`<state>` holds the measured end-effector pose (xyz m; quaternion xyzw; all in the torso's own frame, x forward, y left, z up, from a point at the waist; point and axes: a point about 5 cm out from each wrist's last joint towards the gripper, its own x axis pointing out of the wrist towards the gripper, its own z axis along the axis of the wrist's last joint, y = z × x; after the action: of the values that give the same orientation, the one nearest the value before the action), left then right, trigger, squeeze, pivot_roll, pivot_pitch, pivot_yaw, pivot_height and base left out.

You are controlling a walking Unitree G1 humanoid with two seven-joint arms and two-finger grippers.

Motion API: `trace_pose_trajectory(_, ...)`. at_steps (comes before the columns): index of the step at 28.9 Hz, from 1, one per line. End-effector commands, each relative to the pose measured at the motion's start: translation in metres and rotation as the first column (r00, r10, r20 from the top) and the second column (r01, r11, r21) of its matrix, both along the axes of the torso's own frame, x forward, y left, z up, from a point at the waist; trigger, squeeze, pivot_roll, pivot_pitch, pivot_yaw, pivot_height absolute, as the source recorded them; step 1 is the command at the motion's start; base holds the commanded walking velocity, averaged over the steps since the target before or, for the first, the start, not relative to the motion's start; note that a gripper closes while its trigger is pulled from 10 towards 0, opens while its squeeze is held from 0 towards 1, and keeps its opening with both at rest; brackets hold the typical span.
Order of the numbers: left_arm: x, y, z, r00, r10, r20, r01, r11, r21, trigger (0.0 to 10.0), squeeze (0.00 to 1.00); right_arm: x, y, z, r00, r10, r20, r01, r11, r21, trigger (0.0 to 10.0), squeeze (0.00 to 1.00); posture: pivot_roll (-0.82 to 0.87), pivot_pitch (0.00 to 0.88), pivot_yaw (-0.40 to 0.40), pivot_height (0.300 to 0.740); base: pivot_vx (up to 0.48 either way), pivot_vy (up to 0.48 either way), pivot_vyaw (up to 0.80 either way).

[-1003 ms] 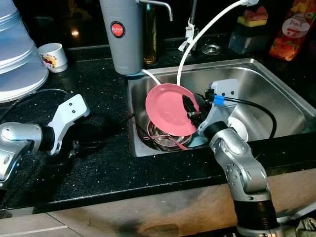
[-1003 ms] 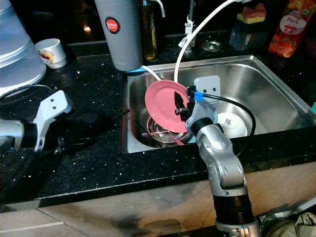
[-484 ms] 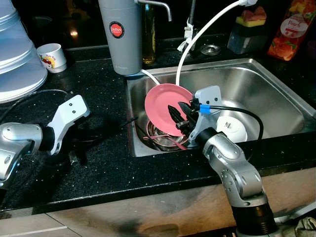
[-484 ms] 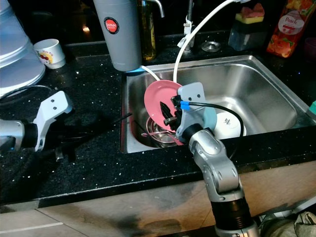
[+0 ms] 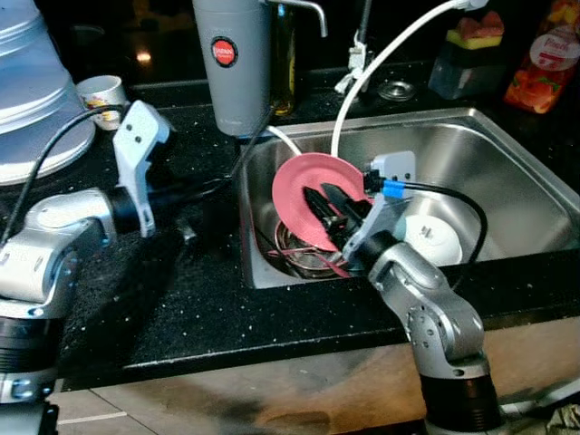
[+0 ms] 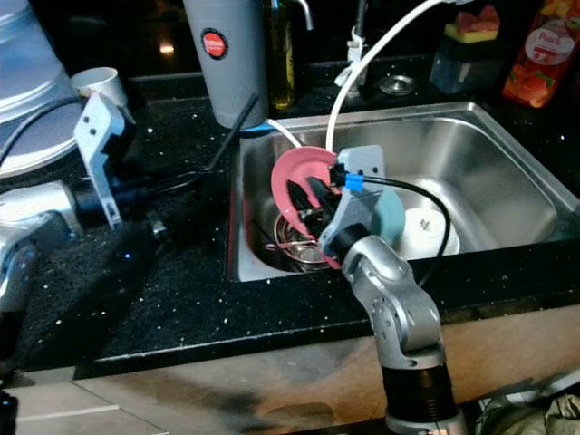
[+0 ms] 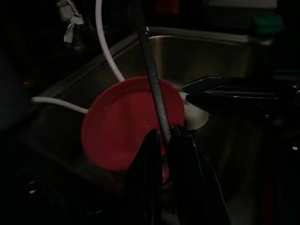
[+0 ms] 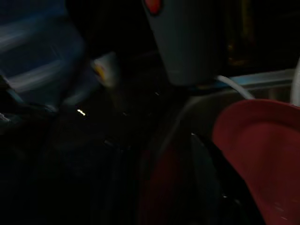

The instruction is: Kitchen organization

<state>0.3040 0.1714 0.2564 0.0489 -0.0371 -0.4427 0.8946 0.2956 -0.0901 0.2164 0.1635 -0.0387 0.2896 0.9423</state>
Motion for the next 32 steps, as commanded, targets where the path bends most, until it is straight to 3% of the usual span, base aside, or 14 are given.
trace_pose_trajectory(1,-0.002,0.0,-0.001,1.0,-0.001,-0.013,0.0,1.0,-0.017,0.0,0.0,-0.003,0.003,0.008,1.0,0.024,0.015,-0.025,0.999,0.044,10.0,1.0,0.02,0.052,0.032,0.74,0.0,0.0,0.0)
trace_pose_trajectory(5,-0.007,-0.01,-0.012,0.998,-0.033,-0.056,0.033,0.999,0.0,0.0,0.0,-0.01,0.013,0.021,0.992,0.123,0.016,-0.124,0.975,0.185,10.0,1.0,0.02,0.053,0.031,0.74,0.0,0.0,0.0)
trace_pose_trajectory(12,-0.009,-0.017,-0.014,0.996,-0.045,-0.081,0.044,0.999,-0.014,0.0,0.0,-0.017,0.021,0.028,0.978,0.208,0.017,-0.206,0.951,0.231,10.0,1.0,0.02,0.054,0.03,0.74,0.0,0.0,0.0)
trace_pose_trajectory(13,-0.01,-0.02,-0.014,0.994,-0.059,-0.087,0.058,0.998,-0.02,0.0,0.0,-0.017,0.023,0.028,0.976,0.216,0.007,-0.211,0.947,0.241,10.0,0.65,0.02,0.054,0.03,0.74,0.0,0.0,0.0)
trace_pose_trajectory(14,-0.011,-0.022,-0.014,0.993,-0.069,-0.091,0.067,0.997,-0.023,0.0,0.0,-0.017,0.023,0.029,0.976,0.219,0.0,-0.212,0.945,0.248,10.0,0.65,0.02,0.054,0.03,0.74,0.0,0.0,0.0)
trace_pose_trajectory(15,-0.012,-0.024,-0.013,0.992,-0.079,-0.095,0.077,0.997,-0.027,0.0,0.0,-0.016,0.024,0.029,0.974,0.224,-0.01,-0.214,0.942,0.257,10.0,0.0,0.02,0.053,0.03,0.74,0.0,0.0,0.0)
trace_pose_trajectory(29,-0.016,-0.035,-0.013,0.985,-0.138,-0.106,0.136,0.99,-0.025,0.0,0.0,-0.013,0.021,0.026,0.977,0.203,-0.072,-0.177,0.948,0.263,10.0,0.0,0.02,0.053,0.034,0.74,0.0,0.0,0.0)
trace_pose_trajectory(30,-0.016,-0.035,-0.013,0.985,-0.136,-0.108,0.134,0.991,-0.025,0.0,0.0,-0.012,0.02,0.026,0.977,0.198,-0.076,-0.171,0.946,0.275,0.0,0.0,0.02,0.052,0.034,0.74,0.0,0.0,0.0)
trace_pose_trajectory(32,-0.017,-0.035,-0.013,0.984,-0.137,-0.111,0.135,0.991,-0.025,0.0,0.0,-0.011,0.019,0.027,0.978,0.196,-0.077,-0.166,0.943,0.288,0.0,0.0,0.02,0.051,0.033,0.74,0.0,0.0,0.0)
